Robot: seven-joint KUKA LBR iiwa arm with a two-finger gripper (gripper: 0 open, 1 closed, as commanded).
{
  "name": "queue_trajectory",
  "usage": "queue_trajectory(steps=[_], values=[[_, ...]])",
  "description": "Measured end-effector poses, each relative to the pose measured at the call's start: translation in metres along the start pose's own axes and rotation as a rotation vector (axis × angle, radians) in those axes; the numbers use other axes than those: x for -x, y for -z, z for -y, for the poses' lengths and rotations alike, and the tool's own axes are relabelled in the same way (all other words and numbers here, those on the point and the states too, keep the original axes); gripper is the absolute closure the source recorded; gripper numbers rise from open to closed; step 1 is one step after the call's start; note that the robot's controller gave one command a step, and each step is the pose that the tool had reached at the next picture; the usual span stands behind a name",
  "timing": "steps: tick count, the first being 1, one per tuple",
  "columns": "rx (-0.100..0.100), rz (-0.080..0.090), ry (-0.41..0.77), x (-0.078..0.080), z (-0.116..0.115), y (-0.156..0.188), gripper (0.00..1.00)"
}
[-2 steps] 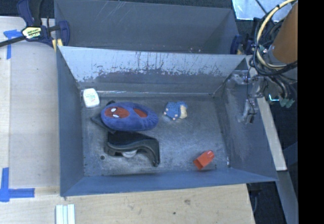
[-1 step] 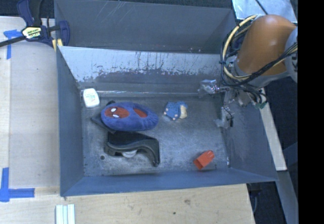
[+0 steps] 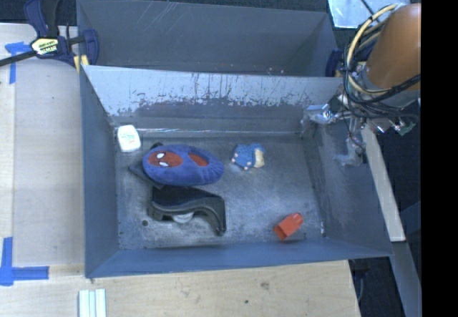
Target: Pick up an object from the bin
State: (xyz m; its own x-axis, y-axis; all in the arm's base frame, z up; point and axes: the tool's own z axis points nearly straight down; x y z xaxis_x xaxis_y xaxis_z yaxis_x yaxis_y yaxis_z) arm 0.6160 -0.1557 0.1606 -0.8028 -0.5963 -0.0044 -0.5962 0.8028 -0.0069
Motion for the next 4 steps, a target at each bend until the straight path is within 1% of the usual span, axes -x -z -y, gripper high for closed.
queue_trajectory(steps=[1, 2, 3, 4], values=[[0.013, -0.01, -0.135, -0.081, -0.112, -0.067, 0.0], [0.001, 0.005, -0.008, -0.056, -0.144, -0.088, 0.0], [0.003, 0.001, -0.009, -0.058, -0.144, -0.089, 1.0], [-0.002, 0.003, 0.06, -0.069, -0.112, 0.13, 1.0]])
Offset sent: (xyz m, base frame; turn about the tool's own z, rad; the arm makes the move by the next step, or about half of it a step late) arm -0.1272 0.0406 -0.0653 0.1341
